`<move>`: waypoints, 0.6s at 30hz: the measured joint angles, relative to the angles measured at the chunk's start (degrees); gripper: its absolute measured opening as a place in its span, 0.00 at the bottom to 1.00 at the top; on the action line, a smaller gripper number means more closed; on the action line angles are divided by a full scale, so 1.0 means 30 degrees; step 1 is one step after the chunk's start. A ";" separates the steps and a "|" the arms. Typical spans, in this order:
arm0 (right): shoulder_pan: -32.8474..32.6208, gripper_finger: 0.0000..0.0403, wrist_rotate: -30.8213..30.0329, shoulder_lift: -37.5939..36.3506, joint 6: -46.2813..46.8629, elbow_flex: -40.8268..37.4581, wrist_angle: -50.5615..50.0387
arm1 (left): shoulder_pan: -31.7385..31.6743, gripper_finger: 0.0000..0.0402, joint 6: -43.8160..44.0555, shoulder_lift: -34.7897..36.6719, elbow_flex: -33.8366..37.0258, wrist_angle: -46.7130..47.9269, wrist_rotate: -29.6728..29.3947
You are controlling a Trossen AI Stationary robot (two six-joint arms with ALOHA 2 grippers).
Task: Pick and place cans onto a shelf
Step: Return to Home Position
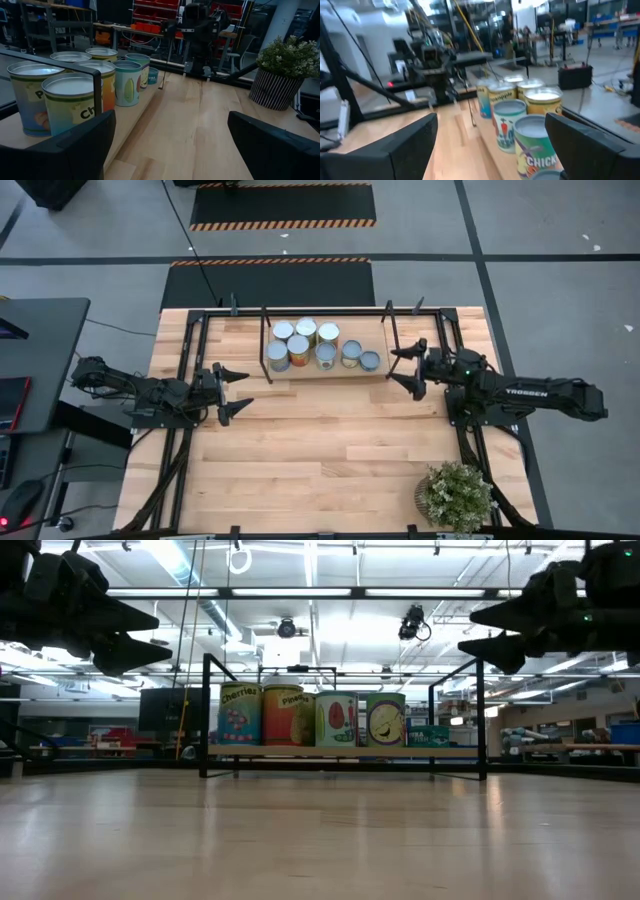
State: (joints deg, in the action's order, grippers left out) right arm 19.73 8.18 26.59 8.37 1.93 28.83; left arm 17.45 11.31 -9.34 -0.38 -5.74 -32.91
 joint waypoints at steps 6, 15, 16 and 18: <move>0.0000 0.93 0.0148 -0.0044 0.0429 -0.0517 0.1101 | 0.0000 0.98 -0.0006 -0.0007 0.0000 0.0000 0.0001; -0.0007 0.93 0.0733 -0.0050 -0.0207 -0.0517 0.1066 | -0.0002 0.98 -0.0014 -0.0003 0.0000 0.0000 0.0001; -0.0007 0.93 0.0754 -0.0050 -0.0170 -0.0517 0.1053 | -0.0001 0.98 -0.0006 -0.0001 0.0000 0.0000 0.0001; -0.0007 0.93 0.0825 -0.0057 0.0103 -0.0517 0.0950 | -0.0007 0.98 -0.0005 -0.0001 0.0000 0.0000 -0.0006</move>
State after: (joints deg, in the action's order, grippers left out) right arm 19.70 10.65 26.42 8.68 0.38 31.68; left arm 17.43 11.29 -9.35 -0.38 -5.74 -32.93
